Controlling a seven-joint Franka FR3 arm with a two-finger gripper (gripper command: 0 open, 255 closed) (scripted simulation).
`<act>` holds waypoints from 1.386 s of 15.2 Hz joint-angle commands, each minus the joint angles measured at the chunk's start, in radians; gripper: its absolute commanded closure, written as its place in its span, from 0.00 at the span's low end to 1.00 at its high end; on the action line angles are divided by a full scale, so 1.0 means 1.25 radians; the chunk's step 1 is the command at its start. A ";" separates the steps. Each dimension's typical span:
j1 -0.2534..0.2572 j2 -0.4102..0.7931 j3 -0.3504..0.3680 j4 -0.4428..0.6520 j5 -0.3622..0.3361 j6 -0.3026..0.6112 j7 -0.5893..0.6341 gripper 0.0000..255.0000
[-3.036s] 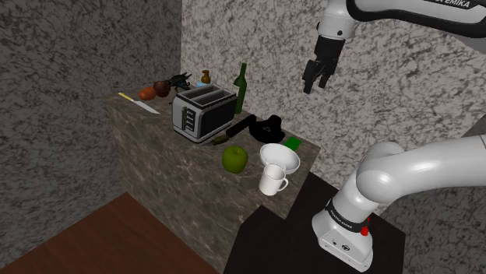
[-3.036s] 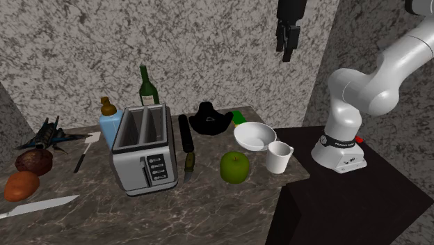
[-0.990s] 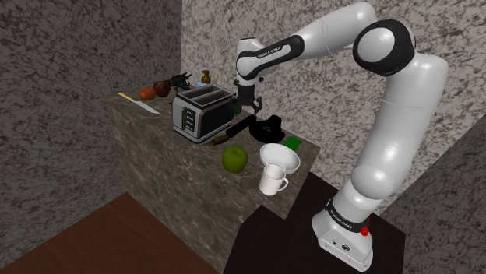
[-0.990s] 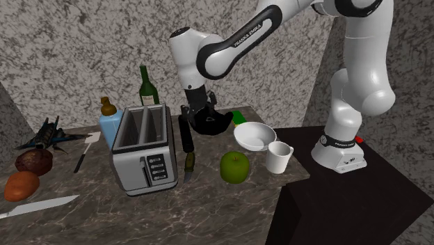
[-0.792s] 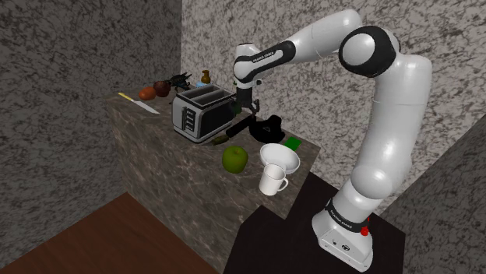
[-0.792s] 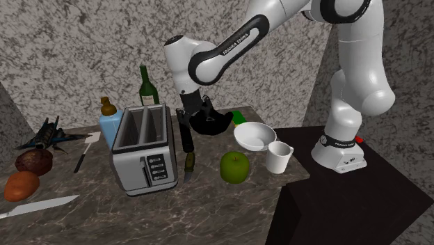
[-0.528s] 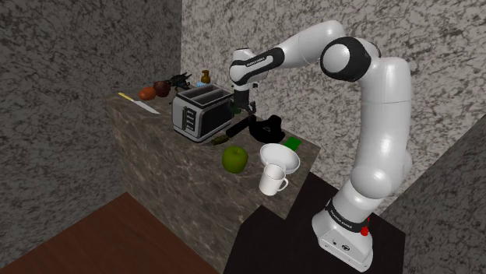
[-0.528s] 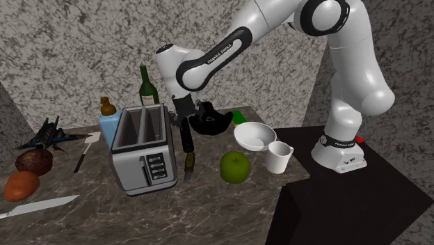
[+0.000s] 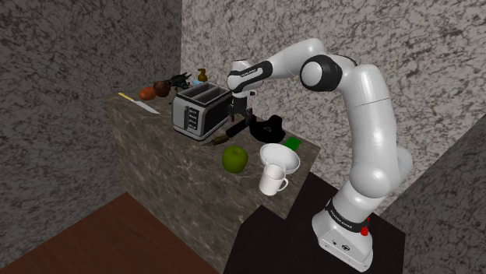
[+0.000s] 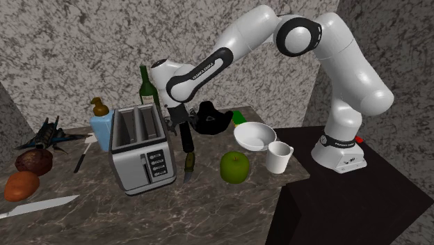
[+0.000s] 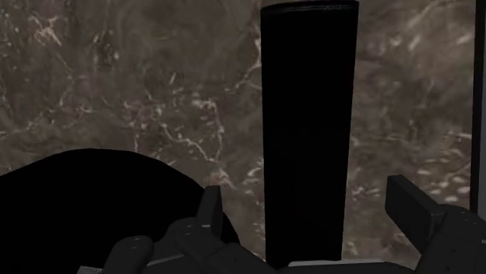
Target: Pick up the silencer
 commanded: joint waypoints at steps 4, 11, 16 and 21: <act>-0.003 0.045 -0.003 0.008 -0.001 0.032 0.004 0.00; 0.003 0.043 -0.001 -0.020 -0.002 0.057 0.013 1.00; 0.005 0.066 0.000 0.017 -0.001 0.044 0.015 1.00; -0.004 0.022 -0.002 0.007 -0.001 0.009 0.003 1.00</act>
